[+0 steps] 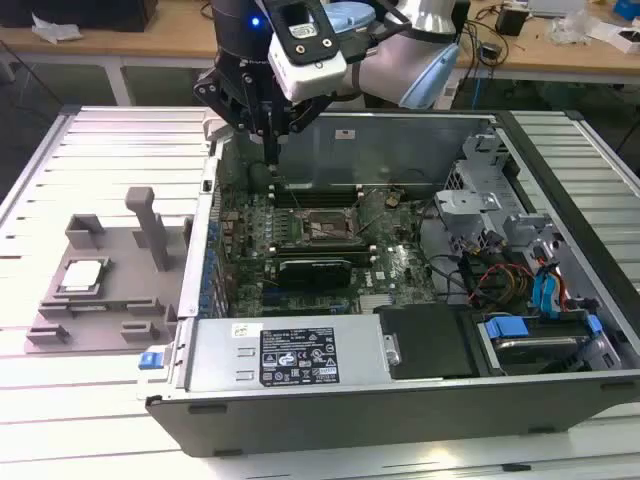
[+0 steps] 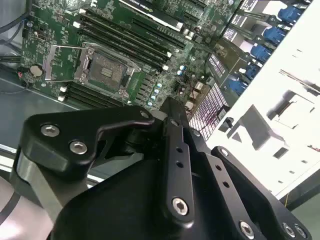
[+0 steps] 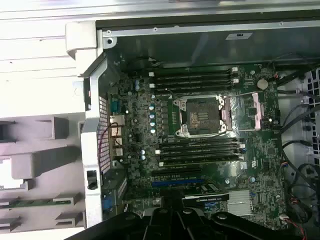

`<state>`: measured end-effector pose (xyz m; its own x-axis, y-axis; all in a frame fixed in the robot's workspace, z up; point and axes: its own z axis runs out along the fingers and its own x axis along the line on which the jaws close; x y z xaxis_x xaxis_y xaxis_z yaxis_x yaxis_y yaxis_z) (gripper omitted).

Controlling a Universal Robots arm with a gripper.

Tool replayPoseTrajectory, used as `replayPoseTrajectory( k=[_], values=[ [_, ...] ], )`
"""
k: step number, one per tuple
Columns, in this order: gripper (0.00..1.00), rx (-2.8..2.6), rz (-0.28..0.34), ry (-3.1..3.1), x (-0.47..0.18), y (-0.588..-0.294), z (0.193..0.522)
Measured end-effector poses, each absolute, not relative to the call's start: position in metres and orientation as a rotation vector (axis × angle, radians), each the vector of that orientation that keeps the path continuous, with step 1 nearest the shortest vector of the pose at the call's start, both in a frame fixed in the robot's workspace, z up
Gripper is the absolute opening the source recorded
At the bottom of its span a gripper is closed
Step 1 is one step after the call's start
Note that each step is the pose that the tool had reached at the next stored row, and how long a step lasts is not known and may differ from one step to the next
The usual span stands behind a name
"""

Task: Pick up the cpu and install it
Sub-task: 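Reach for the cpu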

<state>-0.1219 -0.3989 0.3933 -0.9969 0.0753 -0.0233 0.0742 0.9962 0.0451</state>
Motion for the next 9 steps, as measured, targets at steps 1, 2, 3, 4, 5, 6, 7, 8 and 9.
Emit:
replayPoseTrajectory(
  k=[1,2,3,4,5,6,7,8,9],
  values=[
    [0.11,0.117,0.069,3.114,-0.124,-0.399,0.393],
    [0.11,0.117,0.069,3.114,-0.126,-0.399,0.393],
    [0.11,0.117,0.069,3.114,-0.129,-0.399,0.393],
    [0.11,0.117,0.069,3.114,-0.133,-0.399,0.393],
    [0.11,0.116,0.069,3.114,-0.139,-0.399,0.393],
    [0.11,0.117,0.069,3.114,-0.144,-0.399,0.393],
    [0.11,0.117,0.069,3.114,-0.146,-0.399,0.393],
    [0.11,0.117,0.069,3.114,-0.149,-0.399,0.393],
    [0.11,0.116,0.069,3.114,-0.153,-0.399,0.393]
  ],
)
